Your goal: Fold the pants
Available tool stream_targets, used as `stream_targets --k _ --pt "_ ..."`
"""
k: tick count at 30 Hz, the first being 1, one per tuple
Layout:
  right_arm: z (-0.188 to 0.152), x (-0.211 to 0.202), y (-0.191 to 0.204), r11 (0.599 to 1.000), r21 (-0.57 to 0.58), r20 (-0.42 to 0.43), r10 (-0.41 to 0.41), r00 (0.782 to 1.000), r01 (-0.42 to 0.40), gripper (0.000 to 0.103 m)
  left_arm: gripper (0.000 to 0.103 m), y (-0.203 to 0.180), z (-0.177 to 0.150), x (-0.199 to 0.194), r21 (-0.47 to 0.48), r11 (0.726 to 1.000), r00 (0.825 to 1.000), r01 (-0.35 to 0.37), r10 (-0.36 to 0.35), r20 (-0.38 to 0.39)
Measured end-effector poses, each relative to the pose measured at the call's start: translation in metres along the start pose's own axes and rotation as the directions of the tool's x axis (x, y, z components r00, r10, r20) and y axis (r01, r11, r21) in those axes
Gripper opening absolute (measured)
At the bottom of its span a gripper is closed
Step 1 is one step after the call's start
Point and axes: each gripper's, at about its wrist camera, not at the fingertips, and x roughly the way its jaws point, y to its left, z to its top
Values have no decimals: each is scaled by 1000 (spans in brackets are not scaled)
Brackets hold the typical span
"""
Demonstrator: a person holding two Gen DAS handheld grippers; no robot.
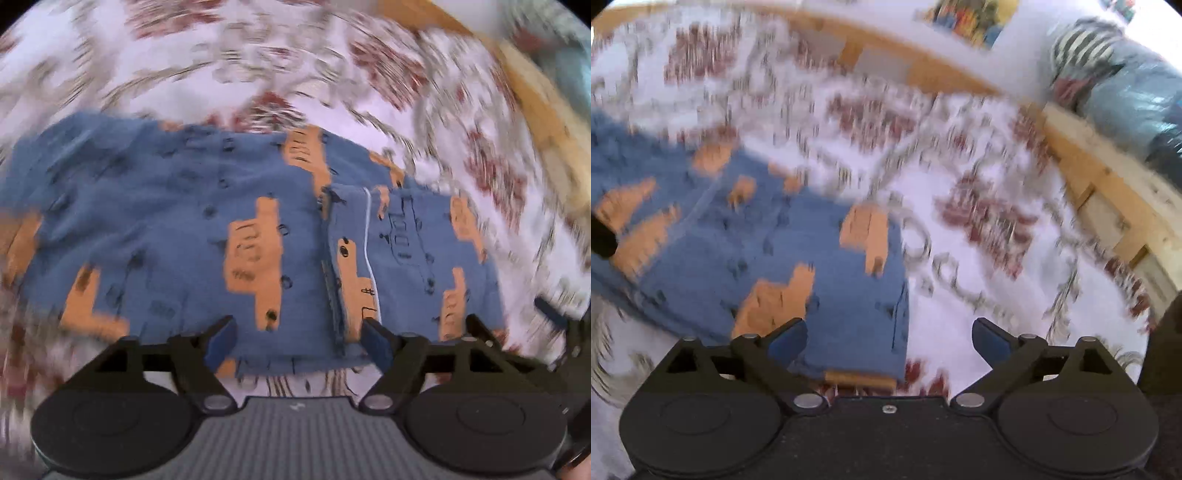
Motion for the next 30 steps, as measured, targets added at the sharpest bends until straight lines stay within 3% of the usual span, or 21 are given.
stream_targets --k 1,3,6,8,11,14,15,16,18,20,22,26,28,30 --pt "1 -6 -2 1000 18 43 11 999 -12 102 96 8 -6 -9 -60 998 1000 17 -16 19" --pt "5 -15 -2 997 49 118 54 992 -60 102 96 26 -16 -26 -153 987 997 53 -42 71" --pt "12 -18 6 988 47 147 140 979 -148 102 99 44 -14 -45 -214 976 994 30 -7 105" --pt "18 -17 17 979 13 144 198 970 -202 102 103 53 -1 -59 -224 974 989 -29 61 134" --pt "29 -18 40 963 -55 142 270 952 -264 102 103 68 25 -82 -172 977 967 -125 159 198" --pt "42 -18 64 936 -93 147 350 925 -339 102 103 95 45 -93 -140 972 949 -191 219 226" --pt "46 -17 71 926 -106 142 374 916 -362 102 103 104 51 -94 -147 969 950 -199 227 212" --pt "51 -15 79 915 -121 132 399 907 -384 102 103 115 53 -93 -160 970 959 -181 210 191" --pt "59 -10 95 895 -160 110 435 894 -415 102 102 140 50 -88 -264 964 983 -33 80 167" --pt "61 -7 110 897 -206 99 417 904 -391 102 100 157 44 -83 -351 931 985 103 -47 163" --pt "58 -6 121 905 -235 105 385 917 -354 102 100 159 39 -80 -367 918 981 150 -91 173" --pt "42 -1 139 897 -311 112 362 926 -313 102 101 151 29 -66 -379 913 982 151 -95 163" --pt "33 0 149 891 -362 131 340 931 -274 102 101 147 19 -60 -417 902 984 109 -40 172" --pt "29 -1 151 888 -384 158 333 930 -253 102 100 149 14 -54 -483 872 984 74 15 177"
